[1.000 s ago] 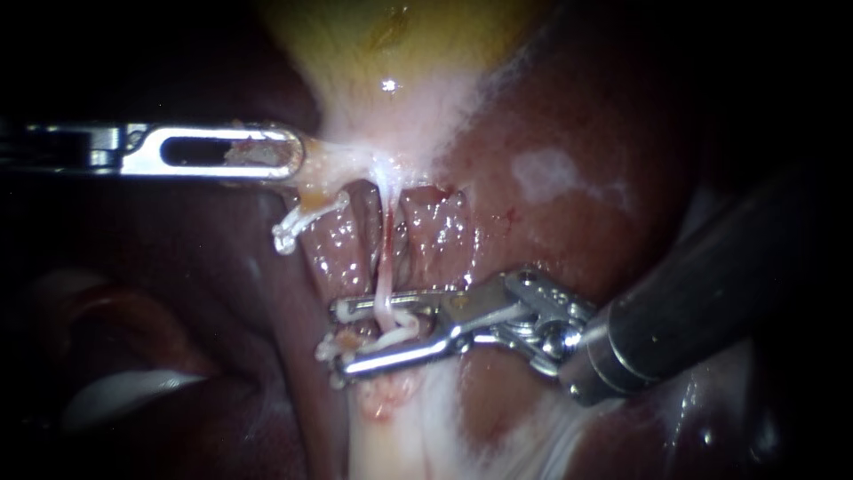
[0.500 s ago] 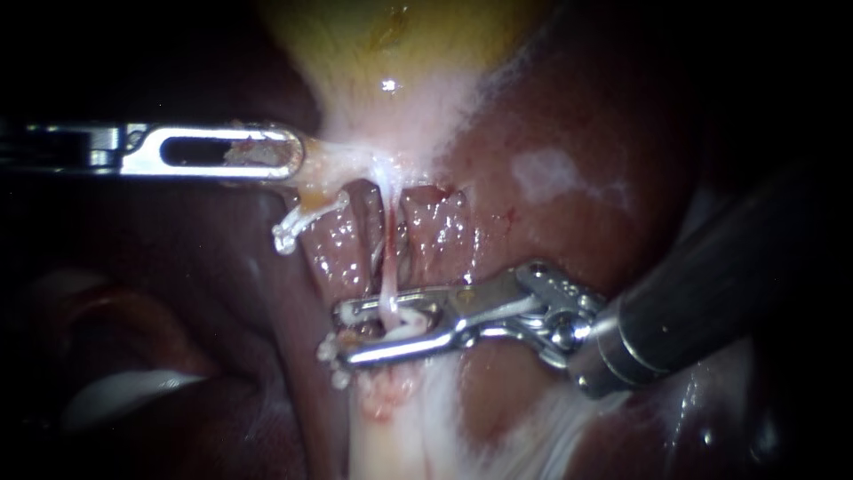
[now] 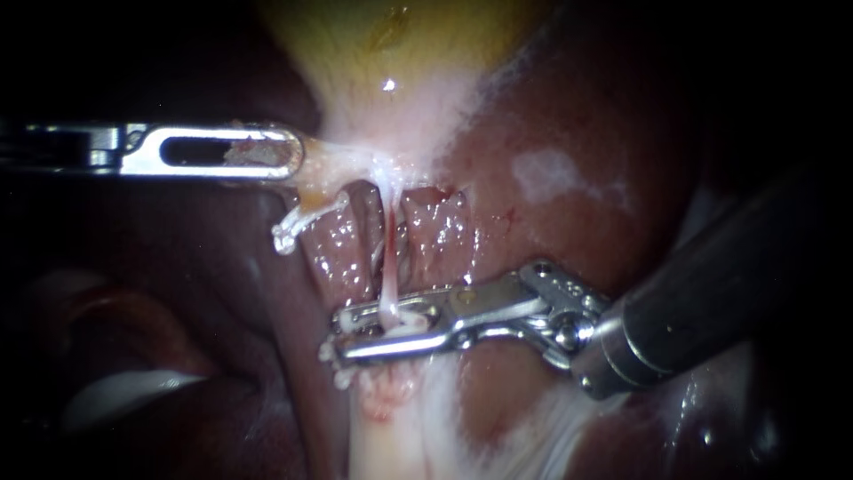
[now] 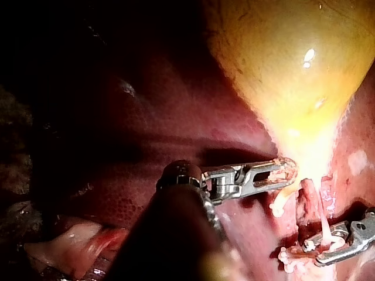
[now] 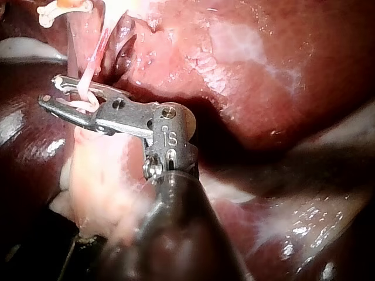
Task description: Clipping first clip right tube
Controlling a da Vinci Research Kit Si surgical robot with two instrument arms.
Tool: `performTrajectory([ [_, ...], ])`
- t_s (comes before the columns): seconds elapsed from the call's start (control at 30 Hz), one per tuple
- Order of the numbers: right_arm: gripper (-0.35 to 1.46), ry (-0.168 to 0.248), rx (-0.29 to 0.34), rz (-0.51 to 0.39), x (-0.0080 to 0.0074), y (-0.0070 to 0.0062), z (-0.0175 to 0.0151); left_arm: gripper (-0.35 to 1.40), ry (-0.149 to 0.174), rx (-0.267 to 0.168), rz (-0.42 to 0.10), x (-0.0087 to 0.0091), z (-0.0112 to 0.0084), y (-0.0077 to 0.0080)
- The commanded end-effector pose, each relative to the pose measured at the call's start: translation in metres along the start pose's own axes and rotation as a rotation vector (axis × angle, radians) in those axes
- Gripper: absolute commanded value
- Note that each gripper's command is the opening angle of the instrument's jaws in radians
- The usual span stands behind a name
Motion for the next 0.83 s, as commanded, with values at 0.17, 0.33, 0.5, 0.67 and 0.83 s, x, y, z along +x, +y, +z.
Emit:
performTrajectory([
  [0.17, -0.35, -0.002, 0.000, 0.036, 0.0002, -0.0001, -0.0003, -0.35, 0.000, 0.000, 0.000, 0.0000, 0.0000, 0.0000],
  [0.33, -0.35, -0.047, -0.013, 0.042, 0.0003, -0.0003, -0.0007, -0.35, 0.000, 0.000, 0.000, 0.0000, 0.0000, 0.0000],
  [0.5, -0.35, -0.047, -0.012, 0.041, 0.0003, -0.0003, -0.0007, -0.35, 0.000, 0.000, 0.000, 0.0000, 0.0000, 0.0000],
  [0.67, -0.35, -0.047, -0.012, 0.042, 0.0003, -0.0003, -0.0007, -0.35, 0.000, 0.000, 0.000, 0.0000, 0.0000, 0.0000],
  [0.83, -0.35, -0.047, -0.012, 0.042, 0.0004, -0.0002, -0.0008, -0.35, 0.000, 0.000, 0.000, 0.0000, 0.0000, 0.0000],
])
